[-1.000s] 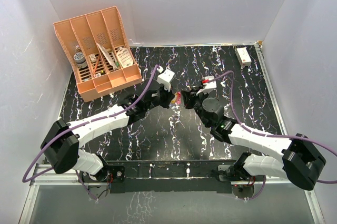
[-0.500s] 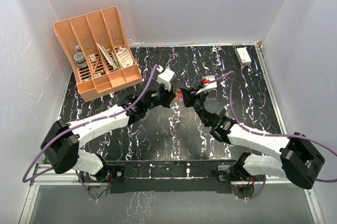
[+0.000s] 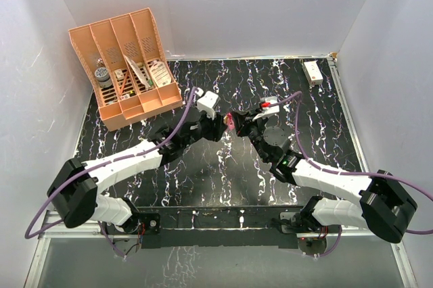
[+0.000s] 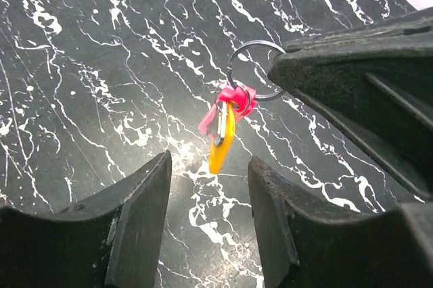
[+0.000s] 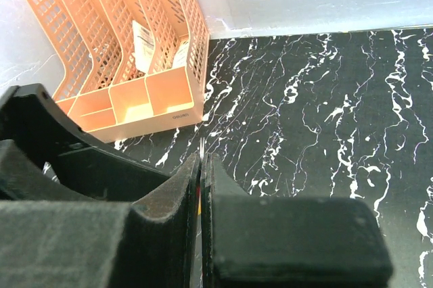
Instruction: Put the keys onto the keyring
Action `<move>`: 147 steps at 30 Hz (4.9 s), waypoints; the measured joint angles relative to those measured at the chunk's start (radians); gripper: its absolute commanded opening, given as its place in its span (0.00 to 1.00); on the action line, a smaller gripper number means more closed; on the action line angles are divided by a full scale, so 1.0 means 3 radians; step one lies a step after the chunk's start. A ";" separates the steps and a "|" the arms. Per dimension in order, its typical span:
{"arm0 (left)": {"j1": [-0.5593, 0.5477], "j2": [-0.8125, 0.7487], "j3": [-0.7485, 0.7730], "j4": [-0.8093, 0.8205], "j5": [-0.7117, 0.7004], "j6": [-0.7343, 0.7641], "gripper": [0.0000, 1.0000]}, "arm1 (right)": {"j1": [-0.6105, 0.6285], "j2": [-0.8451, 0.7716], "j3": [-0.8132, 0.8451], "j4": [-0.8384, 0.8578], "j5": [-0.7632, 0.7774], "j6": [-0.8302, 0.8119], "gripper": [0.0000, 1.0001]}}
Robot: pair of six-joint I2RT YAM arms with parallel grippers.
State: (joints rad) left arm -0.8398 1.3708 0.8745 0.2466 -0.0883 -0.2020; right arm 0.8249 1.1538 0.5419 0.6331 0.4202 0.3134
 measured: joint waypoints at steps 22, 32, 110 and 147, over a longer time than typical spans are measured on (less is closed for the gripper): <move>0.0000 -0.0209 -0.0629 0.1372 0.0291 0.0243 0.66 | 0.0000 0.0042 0.0001 0.0099 -0.0071 0.0078 0.00; -0.0001 -0.0074 -0.0848 0.1826 0.0100 0.0379 0.73 | 0.0000 -0.0065 0.0001 0.0140 -0.0104 0.0169 0.00; 0.0000 0.0532 -0.1151 0.3971 0.0528 0.0561 0.00 | -0.0001 -0.0191 0.0001 0.0303 -0.0259 0.0275 0.00; -0.0003 -0.0237 -0.1443 0.3404 0.0448 0.0234 0.74 | -0.0004 -0.0187 -0.0078 0.0521 -0.0178 0.0102 0.00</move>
State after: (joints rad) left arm -0.8406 1.2999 0.4416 1.2678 0.0460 -0.1318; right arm 0.8238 1.0977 0.5186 0.7895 0.3668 0.3439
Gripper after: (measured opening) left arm 0.752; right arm 0.010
